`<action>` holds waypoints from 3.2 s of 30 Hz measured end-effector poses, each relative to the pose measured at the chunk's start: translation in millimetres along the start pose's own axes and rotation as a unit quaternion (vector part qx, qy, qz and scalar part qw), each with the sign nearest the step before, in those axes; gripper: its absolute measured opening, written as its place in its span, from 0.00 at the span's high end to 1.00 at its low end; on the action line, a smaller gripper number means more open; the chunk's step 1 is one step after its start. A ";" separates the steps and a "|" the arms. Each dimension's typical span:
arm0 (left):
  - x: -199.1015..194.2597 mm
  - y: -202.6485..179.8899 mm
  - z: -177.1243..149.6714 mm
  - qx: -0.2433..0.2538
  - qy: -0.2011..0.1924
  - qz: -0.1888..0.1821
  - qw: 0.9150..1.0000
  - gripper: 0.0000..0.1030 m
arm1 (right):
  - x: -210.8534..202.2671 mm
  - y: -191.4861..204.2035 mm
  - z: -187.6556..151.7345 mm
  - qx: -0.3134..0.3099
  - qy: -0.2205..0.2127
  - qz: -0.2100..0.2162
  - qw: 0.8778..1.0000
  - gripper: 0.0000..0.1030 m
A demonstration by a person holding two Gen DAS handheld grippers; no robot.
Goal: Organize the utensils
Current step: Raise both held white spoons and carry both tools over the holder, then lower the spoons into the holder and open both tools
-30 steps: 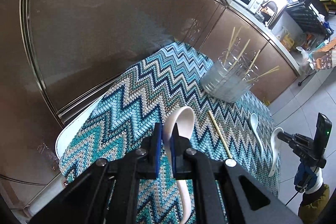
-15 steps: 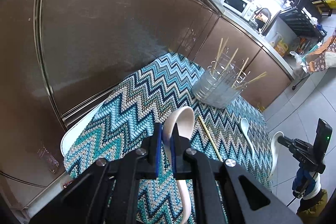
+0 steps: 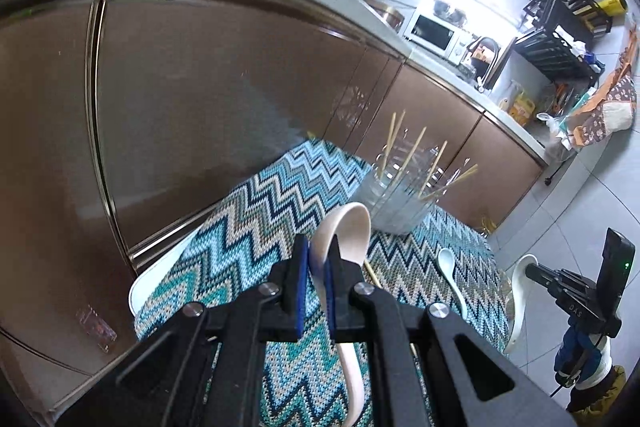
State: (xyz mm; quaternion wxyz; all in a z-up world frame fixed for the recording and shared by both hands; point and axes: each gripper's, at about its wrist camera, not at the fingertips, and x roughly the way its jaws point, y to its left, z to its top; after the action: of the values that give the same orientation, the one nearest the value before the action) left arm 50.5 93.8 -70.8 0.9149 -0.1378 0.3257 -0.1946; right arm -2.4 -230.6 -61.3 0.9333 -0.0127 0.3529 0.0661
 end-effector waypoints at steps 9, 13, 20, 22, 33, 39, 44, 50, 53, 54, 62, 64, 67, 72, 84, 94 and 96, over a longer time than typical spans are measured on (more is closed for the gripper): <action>2.4 -18.2 18.1 0.015 -0.021 -0.005 1.000 0.93 | 0.0 3.7 17.4 0.001 -0.034 0.010 0.999 0.96; 9.4 -26.8 29.8 0.020 -0.030 -0.011 0.999 0.93 | 5.9 1.2 26.6 0.002 -0.048 0.015 0.999 0.96; 20.0 -46.3 52.1 0.035 -0.050 -0.019 0.998 0.93 | 11.2 -2.3 50.6 -0.002 -0.081 0.026 0.996 0.96; 23.2 -51.6 57.2 0.041 -0.054 -0.020 0.997 0.93 | 12.3 -2.5 56.5 -0.004 -0.089 0.028 0.996 0.96; 44.2 -73.6 88.4 0.047 -0.075 -0.042 0.995 0.93 | 16.5 -2.4 91.8 -0.016 -0.135 0.039 0.990 0.96; 63.1 -90.3 110.7 0.040 -0.091 -0.065 0.993 0.93 | 20.5 -9.9 113.4 -0.012 -0.162 0.032 0.986 0.96; 84.4 -109.8 134.0 0.035 -0.121 -0.079 0.989 0.93 | 24.1 -20.6 132.2 -0.007 -0.193 0.011 0.981 0.96; 132.9 -134.5 146.3 0.033 -0.167 -0.049 0.984 0.93 | 54.3 -36.0 151.7 0.020 -0.235 -0.024 0.972 0.95; 163.4 -142.4 144.0 0.034 -0.183 -0.021 0.982 0.93 | 80.6 -37.7 158.2 0.018 -0.246 -0.059 0.967 0.95; 171.9 -144.1 141.8 0.038 -0.189 -0.010 0.981 0.93 | 89.3 -38.1 159.0 0.017 -0.247 -0.069 0.966 0.95; 233.9 -155.6 111.2 0.057 -0.220 0.034 0.973 0.93 | 147.4 -37.2 148.3 -0.001 -0.244 -0.126 0.961 0.95; 243.9 -155.5 101.9 0.061 -0.222 0.042 0.972 0.93 | 157.9 -35.5 142.0 -0.008 -0.236 -0.131 0.963 0.95; 249.4 -151.5 89.4 0.058 -0.236 0.045 0.969 0.90 | 167.6 -34.5 130.8 -0.015 -0.224 -0.132 0.965 0.94; 247.8 -152.8 84.0 0.066 -0.242 0.033 0.967 0.80 | 164.3 -34.5 120.9 -0.018 -0.220 -0.130 0.967 0.87; 223.1 -139.9 95.9 0.051 -0.182 -0.014 0.982 0.66 | 146.0 -34.8 121.6 -0.009 -0.193 -0.116 0.974 0.78; 120.2 -113.2 98.4 0.061 -0.147 0.011 0.987 0.56 | 77.8 -27.3 110.1 -0.013 -0.200 -0.120 0.972 0.69; 96.8 -100.9 96.7 0.053 -0.141 0.021 0.988 0.55 | 62.6 -28.0 104.6 -0.005 -0.197 -0.119 0.973 0.65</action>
State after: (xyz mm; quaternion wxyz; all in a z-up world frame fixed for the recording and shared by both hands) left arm 155.4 -26.7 -12.6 0.9614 -0.1085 0.1859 -0.1711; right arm 116.5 -243.8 -24.8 0.9855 -0.0463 0.1576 -0.0428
